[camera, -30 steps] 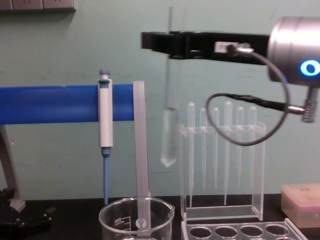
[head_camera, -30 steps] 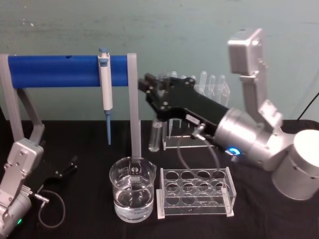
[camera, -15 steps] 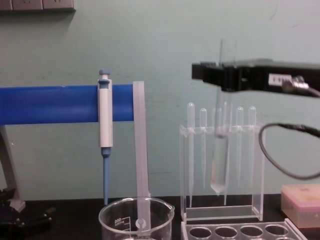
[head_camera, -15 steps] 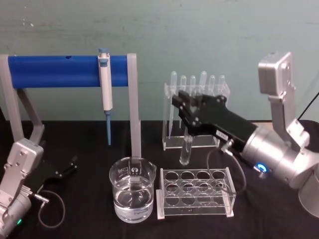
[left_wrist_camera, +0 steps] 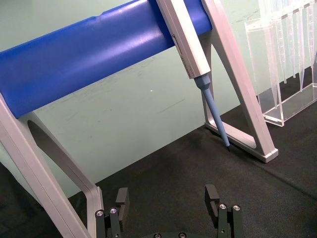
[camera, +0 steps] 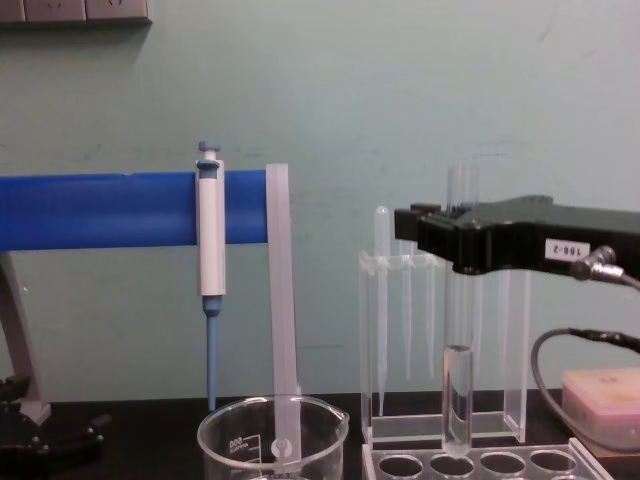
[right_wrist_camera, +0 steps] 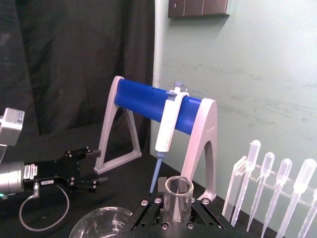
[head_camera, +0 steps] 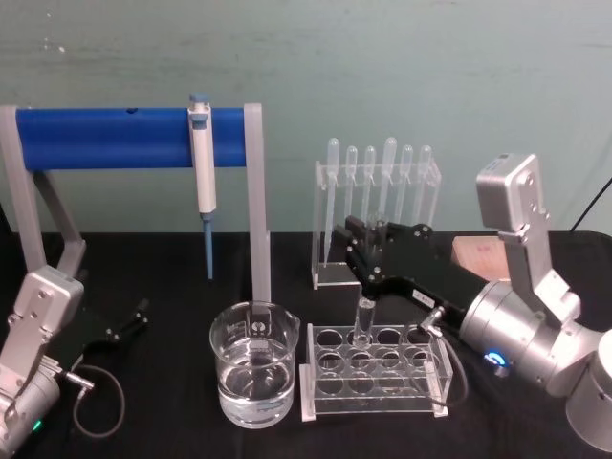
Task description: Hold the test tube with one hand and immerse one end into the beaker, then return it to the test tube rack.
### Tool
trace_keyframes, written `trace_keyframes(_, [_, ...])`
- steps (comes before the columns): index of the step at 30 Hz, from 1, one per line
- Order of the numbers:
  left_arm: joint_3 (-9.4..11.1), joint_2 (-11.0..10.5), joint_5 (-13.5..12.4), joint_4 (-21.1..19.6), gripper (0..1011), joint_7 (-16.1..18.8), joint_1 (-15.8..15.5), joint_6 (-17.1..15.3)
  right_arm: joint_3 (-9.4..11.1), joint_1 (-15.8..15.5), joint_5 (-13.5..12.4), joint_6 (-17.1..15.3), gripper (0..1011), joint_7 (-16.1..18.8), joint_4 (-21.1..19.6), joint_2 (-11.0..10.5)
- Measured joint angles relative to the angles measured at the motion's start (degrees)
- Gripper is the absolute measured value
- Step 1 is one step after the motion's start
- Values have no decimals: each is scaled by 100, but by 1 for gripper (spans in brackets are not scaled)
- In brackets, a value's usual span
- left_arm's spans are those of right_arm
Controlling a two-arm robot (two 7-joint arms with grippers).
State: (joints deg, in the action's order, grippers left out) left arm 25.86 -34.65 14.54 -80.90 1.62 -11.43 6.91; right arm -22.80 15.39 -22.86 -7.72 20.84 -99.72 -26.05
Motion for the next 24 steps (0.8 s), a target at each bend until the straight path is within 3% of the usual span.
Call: trace_keyframes(24, [0,0,0,0,1000,0,0,0,-11,-94,259,112,134,68,360,190])
